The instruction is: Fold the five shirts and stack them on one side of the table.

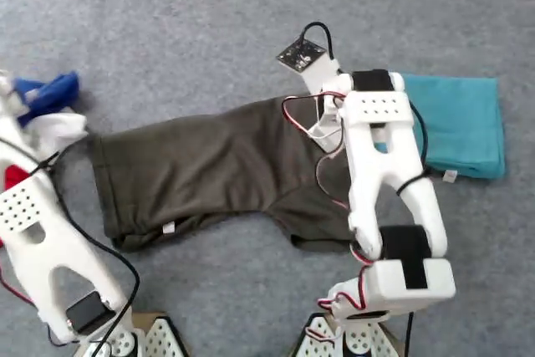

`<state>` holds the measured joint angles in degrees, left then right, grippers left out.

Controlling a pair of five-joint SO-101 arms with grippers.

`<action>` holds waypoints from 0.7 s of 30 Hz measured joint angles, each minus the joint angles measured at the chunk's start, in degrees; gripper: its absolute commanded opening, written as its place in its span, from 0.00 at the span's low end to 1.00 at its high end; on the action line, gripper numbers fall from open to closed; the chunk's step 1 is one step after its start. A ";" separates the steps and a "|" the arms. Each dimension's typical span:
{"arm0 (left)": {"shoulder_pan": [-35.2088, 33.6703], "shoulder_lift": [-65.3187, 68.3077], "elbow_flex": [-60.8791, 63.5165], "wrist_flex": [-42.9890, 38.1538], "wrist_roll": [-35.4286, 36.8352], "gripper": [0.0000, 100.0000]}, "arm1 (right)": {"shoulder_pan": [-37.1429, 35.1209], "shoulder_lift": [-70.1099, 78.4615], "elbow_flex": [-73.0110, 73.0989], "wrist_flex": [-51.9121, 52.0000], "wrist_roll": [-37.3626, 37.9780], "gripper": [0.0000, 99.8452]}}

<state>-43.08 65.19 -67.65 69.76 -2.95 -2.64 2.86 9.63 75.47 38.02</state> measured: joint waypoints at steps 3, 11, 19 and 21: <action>-2.55 4.40 -11.08 6.07 0.18 0.03 | 0.00 0.70 -3.34 0.00 -0.88 0.02; 1.58 4.04 -24.44 22.59 4.22 0.03 | -1.05 5.63 -11.08 -0.70 -1.14 0.02; 11.60 -7.74 -22.77 30.77 5.19 0.03 | -0.97 20.31 -26.02 -2.11 -3.78 0.02; 12.13 -9.23 -18.90 30.86 4.75 0.03 | -0.97 24.88 -30.24 -2.11 -3.78 0.01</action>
<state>-30.95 55.96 -86.55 100.62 1.80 -3.60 27.74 -20.62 73.36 34.24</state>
